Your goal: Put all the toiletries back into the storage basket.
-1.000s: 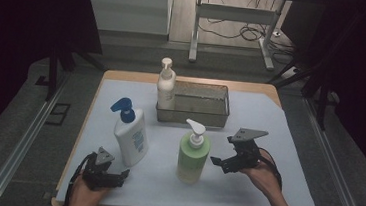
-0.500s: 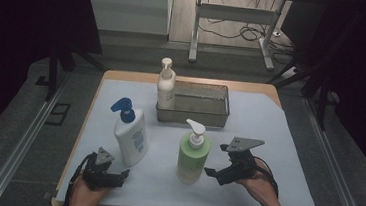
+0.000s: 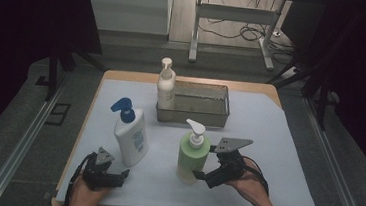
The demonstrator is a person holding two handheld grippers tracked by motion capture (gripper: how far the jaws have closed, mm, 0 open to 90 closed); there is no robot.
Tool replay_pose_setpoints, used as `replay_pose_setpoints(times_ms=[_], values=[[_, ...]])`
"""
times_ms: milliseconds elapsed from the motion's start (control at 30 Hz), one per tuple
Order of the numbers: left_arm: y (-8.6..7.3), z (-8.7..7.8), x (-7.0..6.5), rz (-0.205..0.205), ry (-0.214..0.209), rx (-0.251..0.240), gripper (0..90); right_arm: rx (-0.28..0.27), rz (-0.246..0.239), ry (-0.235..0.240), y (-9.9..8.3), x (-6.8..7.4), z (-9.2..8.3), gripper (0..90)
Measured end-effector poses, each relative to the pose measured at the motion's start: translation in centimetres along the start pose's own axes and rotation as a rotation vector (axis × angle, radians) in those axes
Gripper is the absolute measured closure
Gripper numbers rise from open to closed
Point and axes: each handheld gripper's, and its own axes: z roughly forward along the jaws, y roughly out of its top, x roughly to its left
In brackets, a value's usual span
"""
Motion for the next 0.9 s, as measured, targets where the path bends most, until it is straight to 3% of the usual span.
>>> replay_pose_setpoints(times_ms=[533, 900], values=[[0.0, 0.0, 0.0, 0.000, 0.000, 0.001, 12.0, 0.000, 0.001, -0.036, 2.5, 1.1, 1.5, 2.1], [0.0, 0.0, 0.0, -0.001, -0.001, 0.001, 12.0, -0.024, -0.048, -0.100, 2.8, 1.7, 2.0, 10.9]])
